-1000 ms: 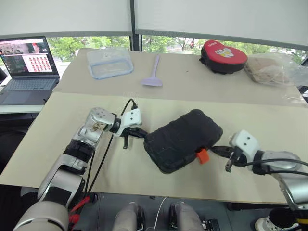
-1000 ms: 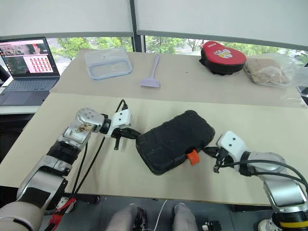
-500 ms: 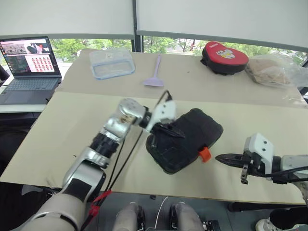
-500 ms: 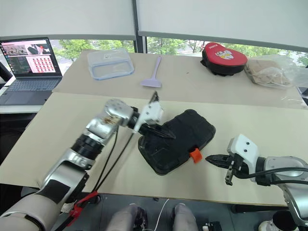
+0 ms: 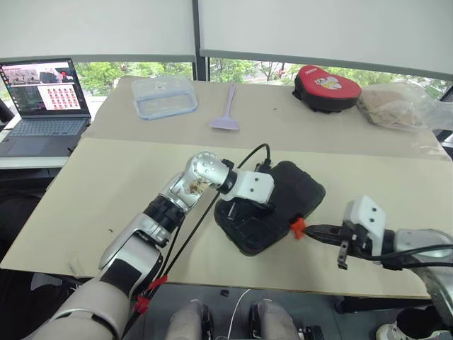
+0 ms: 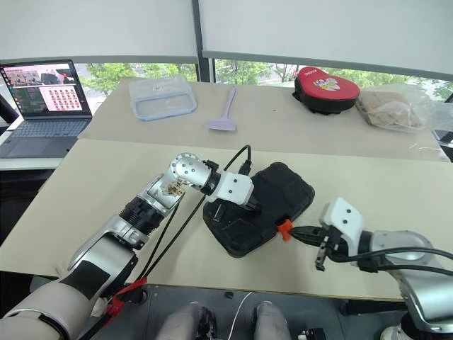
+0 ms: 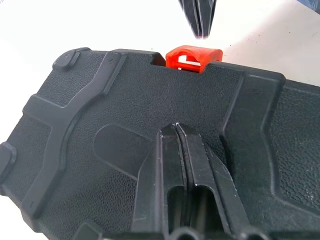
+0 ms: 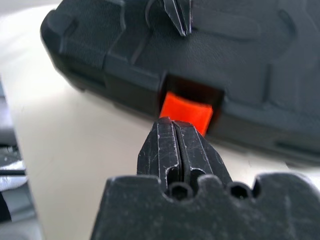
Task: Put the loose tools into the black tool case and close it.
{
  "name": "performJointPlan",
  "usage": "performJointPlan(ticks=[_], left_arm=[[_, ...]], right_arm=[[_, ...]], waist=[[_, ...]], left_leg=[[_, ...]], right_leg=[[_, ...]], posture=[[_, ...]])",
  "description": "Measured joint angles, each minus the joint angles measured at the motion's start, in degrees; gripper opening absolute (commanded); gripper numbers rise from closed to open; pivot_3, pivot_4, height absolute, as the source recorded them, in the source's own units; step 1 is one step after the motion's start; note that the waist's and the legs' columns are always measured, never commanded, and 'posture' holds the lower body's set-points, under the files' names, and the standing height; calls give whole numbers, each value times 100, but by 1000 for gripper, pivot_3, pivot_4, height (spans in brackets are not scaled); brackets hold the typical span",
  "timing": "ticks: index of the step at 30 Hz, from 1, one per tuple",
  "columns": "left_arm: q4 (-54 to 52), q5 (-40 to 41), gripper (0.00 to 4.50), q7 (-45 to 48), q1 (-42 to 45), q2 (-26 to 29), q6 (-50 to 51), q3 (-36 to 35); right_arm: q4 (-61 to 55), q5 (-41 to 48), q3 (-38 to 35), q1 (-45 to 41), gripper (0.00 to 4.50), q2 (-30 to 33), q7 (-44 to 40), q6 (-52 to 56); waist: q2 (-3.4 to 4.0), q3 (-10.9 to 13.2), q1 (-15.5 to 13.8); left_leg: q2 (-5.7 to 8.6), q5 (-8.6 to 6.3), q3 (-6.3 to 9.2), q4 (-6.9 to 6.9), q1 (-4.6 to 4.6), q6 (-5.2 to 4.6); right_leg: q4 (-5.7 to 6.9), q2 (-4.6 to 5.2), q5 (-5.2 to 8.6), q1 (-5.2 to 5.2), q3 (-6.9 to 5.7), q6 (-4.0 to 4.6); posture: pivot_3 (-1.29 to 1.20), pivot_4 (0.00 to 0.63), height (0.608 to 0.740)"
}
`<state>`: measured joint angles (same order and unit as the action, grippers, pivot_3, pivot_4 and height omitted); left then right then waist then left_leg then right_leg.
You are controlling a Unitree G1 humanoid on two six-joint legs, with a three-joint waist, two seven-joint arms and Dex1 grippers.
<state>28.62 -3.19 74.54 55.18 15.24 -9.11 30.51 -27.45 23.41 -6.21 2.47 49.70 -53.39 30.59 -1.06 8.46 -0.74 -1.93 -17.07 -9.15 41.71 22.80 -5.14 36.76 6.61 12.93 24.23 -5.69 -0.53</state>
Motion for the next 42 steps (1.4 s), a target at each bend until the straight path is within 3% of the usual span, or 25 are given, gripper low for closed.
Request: performJointPlan(ticks=[7, 14, 18, 21, 23, 33, 42], left_arm=[[98, 0, 91, -25, 16, -64, 27, -45], [179, 0, 91, -56, 38, -113, 27, -72], [242, 0, 91, -62, 63, -135, 15, -85], [347, -18, 91, -69, 75, -116, -49, -106], [385, -24, 91, -82, 85, -123, -77, -105], [425, -26, 91, -101, 110, -180, -95, -103], [428, -27, 91, -118, 111, -172, -93, -104]], right_arm=[[477, -611, 713, -150, 0, -159, 345, -24], [545, -743, 744, -124, 0, -310, 516, -49], [-99, 246, -128, 419, 0, -43, -56, 285], [-431, 1005, -923, 300, 0, 142, -281, 625], [-403, 1156, -1003, 82, 0, 133, -185, 742], [148, 557, 19, -569, 0, 28, 356, 790], [44, 500, -174, -98, 0, 264, 152, 654]], waist=[[1, -8, -2], [1, -8, -10], [6, -10, -32], [-10, -21, 1], [-16, -27, 4], [-9, -31, -2], [-9, -32, -5]], left_leg=[[0, 0, -2, 2, 2, 0], [1, 0, -1, 2, 4, -1], [1, -4, -1, 3, 7, -8], [-2, -17, 3, 2, 2, -29], [-3, -27, 6, 2, 2, -46], [0, -9, 4, 3, 11, -14], [-1, -10, 4, 3, 10, -17]], right_leg=[[1, 0, 0, 2, 0, 0], [0, 1, -1, 2, -2, -1], [-4, 3, -3, 0, 0, -5], [-13, 0, -16, -6, -3, -4], [-15, 2, -17, -4, -5, -2], [-17, 6, -16, 3, -3, -2], [-19, 7, -17, 1, -4, -3]], posture=[[0, 150, 731], [0, 150, 731], [0, 150, 731], [0, 150, 731], [0, 150, 731], [0, 150, 731], [0, 150, 731]])
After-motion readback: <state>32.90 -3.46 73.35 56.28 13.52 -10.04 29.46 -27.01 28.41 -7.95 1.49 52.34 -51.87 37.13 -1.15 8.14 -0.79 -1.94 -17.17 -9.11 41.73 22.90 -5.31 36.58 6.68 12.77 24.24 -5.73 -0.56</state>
